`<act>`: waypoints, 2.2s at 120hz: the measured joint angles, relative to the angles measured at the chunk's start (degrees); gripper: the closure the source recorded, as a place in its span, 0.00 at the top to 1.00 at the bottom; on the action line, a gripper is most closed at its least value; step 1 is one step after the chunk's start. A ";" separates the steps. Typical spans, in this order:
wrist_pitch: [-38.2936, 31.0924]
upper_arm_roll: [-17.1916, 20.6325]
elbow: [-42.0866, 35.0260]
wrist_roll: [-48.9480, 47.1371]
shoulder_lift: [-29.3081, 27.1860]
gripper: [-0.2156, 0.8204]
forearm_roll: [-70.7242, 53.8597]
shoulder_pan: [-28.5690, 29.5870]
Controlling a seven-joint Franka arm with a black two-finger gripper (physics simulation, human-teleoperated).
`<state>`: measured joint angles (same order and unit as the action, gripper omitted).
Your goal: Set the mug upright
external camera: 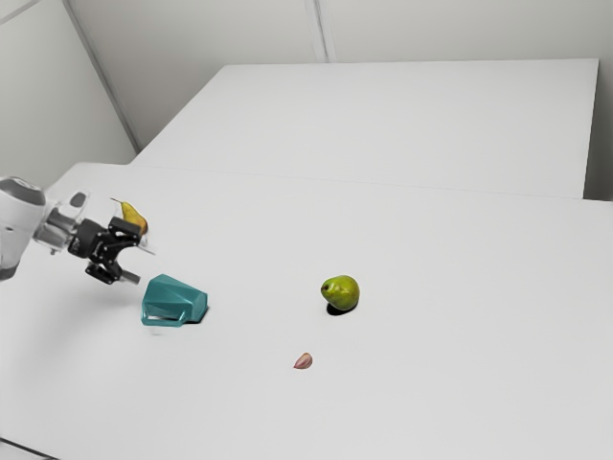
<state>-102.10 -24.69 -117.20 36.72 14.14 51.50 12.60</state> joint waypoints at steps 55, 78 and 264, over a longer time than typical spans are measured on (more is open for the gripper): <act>-4.13 0.00 -6.67 17.17 0.97 0.78 11.08 0.01; -5.21 0.01 -9.43 21.32 -0.49 0.78 12.30 -0.90; -17.75 8.75 4.37 16.82 -10.04 0.03 -25.70 -6.52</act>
<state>-119.85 -15.94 -112.83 53.54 4.10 25.80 6.08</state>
